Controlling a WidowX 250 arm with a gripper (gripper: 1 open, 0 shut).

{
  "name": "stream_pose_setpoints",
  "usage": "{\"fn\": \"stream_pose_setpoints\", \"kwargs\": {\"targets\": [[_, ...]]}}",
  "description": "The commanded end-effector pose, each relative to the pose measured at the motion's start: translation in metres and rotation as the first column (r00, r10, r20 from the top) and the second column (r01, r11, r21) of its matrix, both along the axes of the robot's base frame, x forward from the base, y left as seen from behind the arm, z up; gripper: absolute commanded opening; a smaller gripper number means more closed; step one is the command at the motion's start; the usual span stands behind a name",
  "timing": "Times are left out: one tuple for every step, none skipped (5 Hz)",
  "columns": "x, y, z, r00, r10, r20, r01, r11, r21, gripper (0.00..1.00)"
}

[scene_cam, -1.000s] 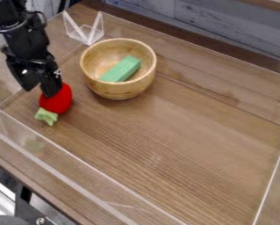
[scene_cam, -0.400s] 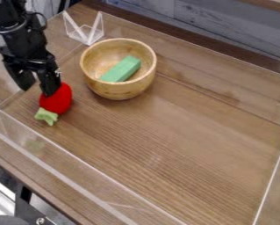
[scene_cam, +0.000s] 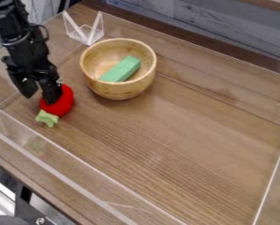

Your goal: Move the red object to the right side of the table

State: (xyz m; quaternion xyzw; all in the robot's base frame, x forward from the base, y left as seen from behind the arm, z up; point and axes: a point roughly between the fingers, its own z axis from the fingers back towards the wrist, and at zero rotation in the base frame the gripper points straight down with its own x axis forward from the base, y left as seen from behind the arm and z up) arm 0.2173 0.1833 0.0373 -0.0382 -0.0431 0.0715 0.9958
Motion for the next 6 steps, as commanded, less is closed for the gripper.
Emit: {"fn": "stream_pose_setpoints", "kwargs": {"targets": [[0.003, 0.014, -0.007, 1.0, -0.007, 0.013, 0.006, 1.0, 0.023, 1.0], [0.005, 0.022, -0.005, 1.0, 0.015, 0.013, -0.015, 1.0, 0.024, 0.0], [0.006, 0.03, 0.008, 0.999, 0.047, 0.019, -0.047, 0.999, 0.023, 0.0], [0.008, 0.024, 0.029, 0.996, 0.077, 0.033, -0.078, 0.997, 0.018, 0.0], [0.013, 0.015, 0.053, 0.994, 0.096, 0.05, -0.097, 0.995, 0.01, 0.0], [0.017, -0.006, 0.084, 0.996, 0.048, 0.069, -0.048, 0.999, -0.008, 0.0]]}}
